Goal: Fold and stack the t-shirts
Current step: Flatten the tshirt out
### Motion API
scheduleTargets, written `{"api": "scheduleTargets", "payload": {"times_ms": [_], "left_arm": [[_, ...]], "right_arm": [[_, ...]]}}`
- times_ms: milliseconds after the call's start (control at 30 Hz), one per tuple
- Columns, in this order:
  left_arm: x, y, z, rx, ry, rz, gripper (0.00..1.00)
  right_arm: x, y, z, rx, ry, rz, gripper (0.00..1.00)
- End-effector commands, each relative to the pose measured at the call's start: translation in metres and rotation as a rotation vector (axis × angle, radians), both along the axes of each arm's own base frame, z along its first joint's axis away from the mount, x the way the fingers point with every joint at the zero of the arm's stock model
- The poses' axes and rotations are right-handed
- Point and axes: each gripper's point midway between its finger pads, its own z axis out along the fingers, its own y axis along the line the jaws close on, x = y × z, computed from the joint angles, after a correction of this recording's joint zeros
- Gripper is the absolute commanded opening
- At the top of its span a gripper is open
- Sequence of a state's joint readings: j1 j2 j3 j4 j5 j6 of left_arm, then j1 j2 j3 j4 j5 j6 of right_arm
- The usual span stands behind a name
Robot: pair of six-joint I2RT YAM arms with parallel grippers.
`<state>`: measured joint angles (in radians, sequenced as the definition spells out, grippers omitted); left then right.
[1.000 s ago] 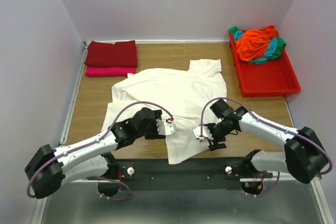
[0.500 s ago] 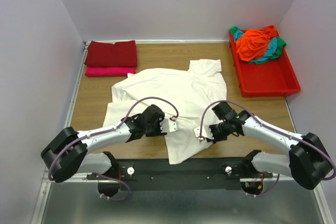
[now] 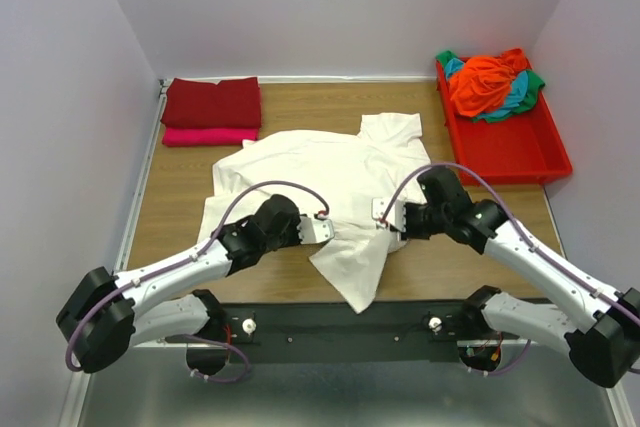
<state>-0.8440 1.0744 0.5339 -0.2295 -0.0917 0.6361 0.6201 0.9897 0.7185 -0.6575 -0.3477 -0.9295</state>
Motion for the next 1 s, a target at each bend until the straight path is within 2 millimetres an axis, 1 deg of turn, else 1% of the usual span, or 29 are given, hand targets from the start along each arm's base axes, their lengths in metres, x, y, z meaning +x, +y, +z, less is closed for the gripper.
{"api": "scheduleTargets", "payload": {"times_ms": [0,33,67,100,133,167,200,233,267,300,333,400,433,467,500,533,567,600,633,667,700,733,767,800,833,867,900,933,967], "left_arm": [[0.032,0.012,0.044,-0.025,-0.133,0.105,0.00],[0.041,0.015,0.055,-0.035,-0.162,0.127,0.00],[0.055,0.025,0.068,-0.041,-0.196,0.178,0.00],[0.065,0.030,0.082,-0.051,-0.230,0.205,0.00],[0.079,0.030,0.114,-0.095,-0.292,0.234,0.00],[0.090,0.038,0.135,-0.109,-0.341,0.276,0.00],[0.105,0.045,0.179,-0.154,-0.430,0.317,0.00],[0.112,0.051,0.203,-0.177,-0.477,0.348,0.00],[0.116,0.056,0.229,-0.197,-0.529,0.370,0.00],[0.119,0.065,0.254,-0.207,-0.587,0.399,0.00],[0.115,0.069,0.305,-0.279,-0.684,0.409,0.00],[0.105,0.074,0.354,-0.352,-0.781,0.398,0.00],[0.089,0.082,0.396,-0.423,-0.867,0.389,0.00],[0.079,0.080,0.413,-0.463,-0.903,0.350,0.00],[0.068,0.084,0.431,-0.504,-0.949,0.336,0.00],[0.049,0.086,0.450,-0.548,-0.995,0.284,0.00],[0.040,0.089,0.457,-0.561,-1.015,0.264,0.00],[0.026,0.093,0.462,-0.579,-1.032,0.242,0.00],[0.020,0.091,0.461,-0.583,-1.028,0.210,0.00],[0.014,0.087,0.458,-0.583,-1.015,0.168,0.00],[0.006,0.070,0.447,-0.582,-0.972,0.061,0.00],[-0.008,0.054,0.433,-0.611,-0.927,-0.054,0.00],[-0.009,0.054,0.421,-0.596,-0.900,-0.055,0.00],[-0.024,0.032,0.400,-0.604,-0.818,-0.204,0.00],[-0.032,0.022,0.375,-0.605,-0.756,-0.270,0.00],[-0.051,0.003,0.358,-0.634,-0.684,-0.413,0.00],[-0.063,-0.006,0.341,-0.664,-0.605,-0.473,0.00],[-0.071,-0.015,0.314,-0.673,-0.520,-0.531,0.00],[-0.082,-0.023,0.300,-0.697,-0.449,-0.586,0.00]], "right_arm": [[0.058,0.012,0.061,0.076,-0.100,-0.227,0.01],[0.072,0.016,0.076,0.087,-0.132,-0.253,0.01],[0.098,0.019,0.117,0.135,-0.234,-0.320,0.01],[0.115,0.019,0.141,0.171,-0.282,-0.366,0.01],[0.133,0.024,0.151,0.183,-0.299,-0.393,0.01],[0.151,0.026,0.178,0.237,-0.356,-0.426,0.01],[0.170,0.022,0.238,0.352,-0.432,-0.488,0.01],[0.181,0.021,0.265,0.411,-0.464,-0.515,0.01],[0.194,0.023,0.284,0.449,-0.476,-0.528,0.01],[0.197,0.017,0.334,0.549,-0.531,-0.544,0.01],[0.197,0.016,0.360,0.599,-0.561,-0.543,0.01],[0.196,0.009,0.394,0.661,-0.604,-0.552,0.01],[0.185,0.005,0.427,0.731,-0.640,-0.554,0.01],[0.180,0.001,0.439,0.753,-0.654,-0.558,0.01],[0.170,-0.006,0.453,0.782,-0.671,-0.566,0.01],[0.162,-0.010,0.460,0.787,-0.672,-0.564,0.01],[0.156,-0.013,0.461,0.783,-0.669,-0.560,0.01],[0.143,-0.024,0.461,0.767,-0.673,-0.563,0.01],[0.136,-0.027,0.457,0.749,-0.665,-0.558,0.01],[0.129,-0.030,0.448,0.715,-0.652,-0.545,0.01],[0.115,-0.034,0.437,0.654,-0.662,-0.496,0.01],[0.110,-0.032,0.397,0.566,-0.575,-0.468,0.01],[0.100,-0.039,0.394,0.526,-0.587,-0.456,0.01],[0.098,-0.039,0.356,0.422,-0.543,-0.403,0.01],[0.075,-0.050,0.337,0.367,-0.509,-0.390,0.01],[0.065,-0.052,0.318,0.322,-0.474,-0.353,0.01],[0.058,-0.061,0.281,0.230,-0.429,-0.322,0.01],[0.038,-0.071,0.265,0.195,-0.394,-0.318,0.01],[0.032,-0.078,0.250,0.171,-0.374,-0.331,0.01]]}}
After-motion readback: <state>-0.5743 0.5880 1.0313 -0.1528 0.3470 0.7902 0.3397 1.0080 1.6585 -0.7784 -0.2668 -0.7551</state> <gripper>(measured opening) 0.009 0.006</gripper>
